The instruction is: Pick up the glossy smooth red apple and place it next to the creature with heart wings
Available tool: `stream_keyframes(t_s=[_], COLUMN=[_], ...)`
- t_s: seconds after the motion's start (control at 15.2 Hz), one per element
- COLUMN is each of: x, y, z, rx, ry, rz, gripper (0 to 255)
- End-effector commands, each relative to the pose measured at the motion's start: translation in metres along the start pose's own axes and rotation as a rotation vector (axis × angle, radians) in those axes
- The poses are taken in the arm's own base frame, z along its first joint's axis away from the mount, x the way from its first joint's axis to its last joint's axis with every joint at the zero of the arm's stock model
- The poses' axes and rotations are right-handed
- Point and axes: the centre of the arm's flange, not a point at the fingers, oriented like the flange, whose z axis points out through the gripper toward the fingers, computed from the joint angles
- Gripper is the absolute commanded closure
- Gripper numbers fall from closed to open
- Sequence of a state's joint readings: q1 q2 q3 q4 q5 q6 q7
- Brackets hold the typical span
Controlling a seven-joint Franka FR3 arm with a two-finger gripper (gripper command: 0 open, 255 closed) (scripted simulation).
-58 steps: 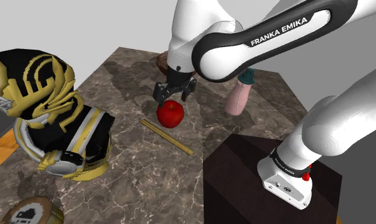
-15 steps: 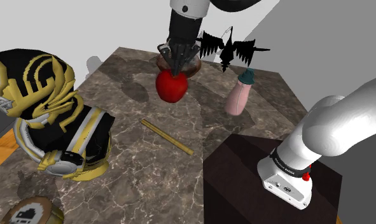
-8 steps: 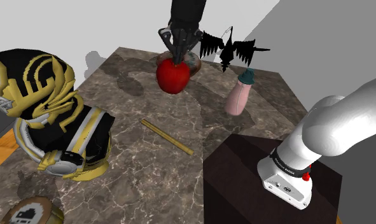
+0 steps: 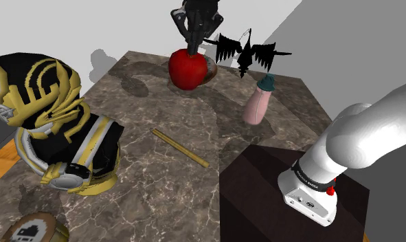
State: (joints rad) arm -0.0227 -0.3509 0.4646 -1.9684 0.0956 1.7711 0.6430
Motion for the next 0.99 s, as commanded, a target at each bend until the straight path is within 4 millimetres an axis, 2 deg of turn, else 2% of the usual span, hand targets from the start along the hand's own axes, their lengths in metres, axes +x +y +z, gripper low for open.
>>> stream_keyframes(t_s=[0.0, 0.92], x=[0.002, 0.011], y=[-0.001, -0.002], z=[-0.011, -0.084], rx=[0.000, 0.000], ry=[0.000, 0.000], rz=[0.000, 0.000], gripper=[255, 255])
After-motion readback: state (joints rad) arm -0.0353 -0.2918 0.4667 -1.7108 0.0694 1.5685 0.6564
